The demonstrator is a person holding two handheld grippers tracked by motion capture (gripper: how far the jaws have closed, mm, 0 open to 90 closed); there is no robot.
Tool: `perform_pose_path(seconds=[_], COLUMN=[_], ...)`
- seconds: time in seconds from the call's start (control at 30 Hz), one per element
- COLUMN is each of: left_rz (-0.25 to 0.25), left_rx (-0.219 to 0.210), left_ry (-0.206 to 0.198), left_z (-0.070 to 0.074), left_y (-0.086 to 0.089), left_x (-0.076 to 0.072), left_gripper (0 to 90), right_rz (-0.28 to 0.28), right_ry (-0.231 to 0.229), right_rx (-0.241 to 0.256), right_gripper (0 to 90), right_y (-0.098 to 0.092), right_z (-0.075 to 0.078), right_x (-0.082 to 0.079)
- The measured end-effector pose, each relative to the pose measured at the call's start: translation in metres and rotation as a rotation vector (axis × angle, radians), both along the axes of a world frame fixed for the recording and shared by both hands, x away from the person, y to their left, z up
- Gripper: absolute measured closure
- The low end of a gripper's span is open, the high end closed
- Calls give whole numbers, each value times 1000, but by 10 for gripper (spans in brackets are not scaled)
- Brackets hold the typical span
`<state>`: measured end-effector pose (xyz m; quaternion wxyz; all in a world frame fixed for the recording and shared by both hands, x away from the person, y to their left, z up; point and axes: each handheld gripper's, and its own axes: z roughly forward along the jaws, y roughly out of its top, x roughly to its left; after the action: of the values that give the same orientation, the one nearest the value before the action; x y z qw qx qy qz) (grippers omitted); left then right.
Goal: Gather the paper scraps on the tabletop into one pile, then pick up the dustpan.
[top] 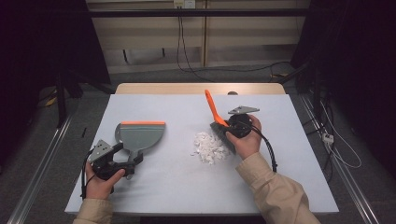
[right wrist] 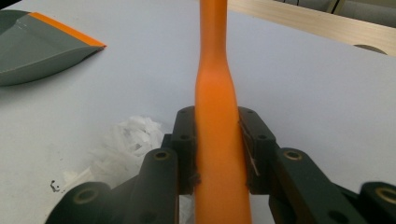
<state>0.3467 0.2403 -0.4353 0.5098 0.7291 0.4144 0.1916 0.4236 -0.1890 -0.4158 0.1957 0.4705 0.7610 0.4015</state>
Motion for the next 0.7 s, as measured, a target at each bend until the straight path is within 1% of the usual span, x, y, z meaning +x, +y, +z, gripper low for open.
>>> perform_pose_path(seconds=[0.13,0.2,0.3,0.37,0.47,0.5,0.63,0.7], left_rz=[3,6,21,25,39,42,68,83], left_rx=[1,1,-28,-8,-21,-9,17,16], left_ry=[1,7,45,42,48,51,56,67], left_z=[1,1,0,0,1,1,1,0], left_y=[-4,-6,-6,-6,-5,-5,-5,-4], left_x=[1,1,2,2,3,3,2,2], left_gripper=[46,46,44,45,57,62,78,80], right_rz=[9,12,8,11,4,1,6,5], right_ry=[-3,-5,-2,-6,-5,-3,-4,-6], right_rx=[-8,-4,4,-1,4,1,7,7], right_gripper=[713,712,712,712,712,712,713,712], right_y=[-1,-1,-2,-3,-5,-5,-5,-5], right_z=[2,3,5,6,5,4,3,4], right_x=[-3,-5,-5,-5,-4,-5,-6,-7])
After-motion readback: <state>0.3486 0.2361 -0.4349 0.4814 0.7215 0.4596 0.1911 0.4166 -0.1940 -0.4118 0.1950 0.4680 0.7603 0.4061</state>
